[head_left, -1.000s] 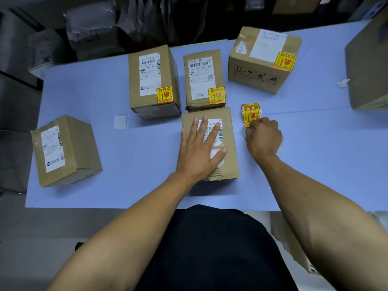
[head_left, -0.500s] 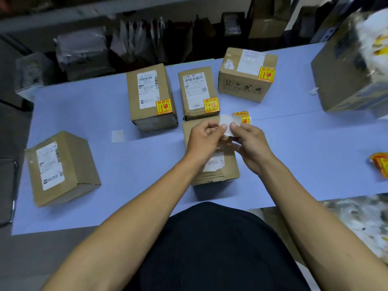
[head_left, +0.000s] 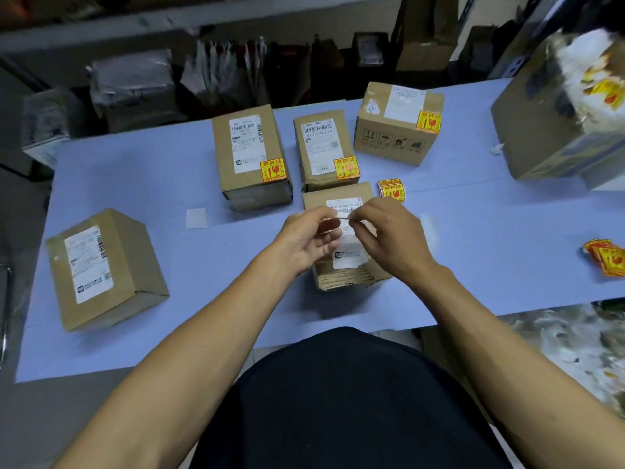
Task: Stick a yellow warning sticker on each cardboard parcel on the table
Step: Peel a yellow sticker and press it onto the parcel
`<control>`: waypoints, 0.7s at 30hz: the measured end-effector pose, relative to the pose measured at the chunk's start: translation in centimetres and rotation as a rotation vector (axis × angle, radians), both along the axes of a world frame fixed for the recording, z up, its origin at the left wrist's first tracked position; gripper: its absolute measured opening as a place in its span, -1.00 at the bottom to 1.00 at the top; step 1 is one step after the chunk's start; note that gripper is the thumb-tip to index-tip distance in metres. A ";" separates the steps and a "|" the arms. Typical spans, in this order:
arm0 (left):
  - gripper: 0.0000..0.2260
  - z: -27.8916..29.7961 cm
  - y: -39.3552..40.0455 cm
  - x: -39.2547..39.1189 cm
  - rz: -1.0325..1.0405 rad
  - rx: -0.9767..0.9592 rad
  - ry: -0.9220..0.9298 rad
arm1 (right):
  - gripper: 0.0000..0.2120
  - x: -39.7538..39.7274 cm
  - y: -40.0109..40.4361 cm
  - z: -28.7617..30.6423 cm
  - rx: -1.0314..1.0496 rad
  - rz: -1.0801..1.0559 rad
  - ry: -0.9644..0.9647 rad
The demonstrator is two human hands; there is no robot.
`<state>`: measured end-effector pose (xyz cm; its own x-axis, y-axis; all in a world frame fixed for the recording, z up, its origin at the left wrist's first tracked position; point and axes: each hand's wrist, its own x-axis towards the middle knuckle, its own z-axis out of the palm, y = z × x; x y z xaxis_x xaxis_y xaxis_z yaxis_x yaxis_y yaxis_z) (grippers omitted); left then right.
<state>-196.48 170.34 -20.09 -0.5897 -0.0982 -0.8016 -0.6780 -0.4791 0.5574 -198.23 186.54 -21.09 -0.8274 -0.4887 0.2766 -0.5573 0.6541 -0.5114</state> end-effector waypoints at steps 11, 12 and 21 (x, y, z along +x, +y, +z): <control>-0.94 -0.3 0.1 2.1 -0.179 -0.188 0.376 | -0.92 1.4 -0.9 0.8 -0.867 -0.321 -1.259; -0.93 -0.2 0.0 2.1 -0.195 -0.192 0.385 | -0.92 1.3 -0.8 1.0 -0.831 -0.326 -1.225; -0.93 1.1 -1.2 2.2 -0.255 -0.046 0.427 | -0.94 0.4 -0.7 3.0 -0.782 -0.240 -1.148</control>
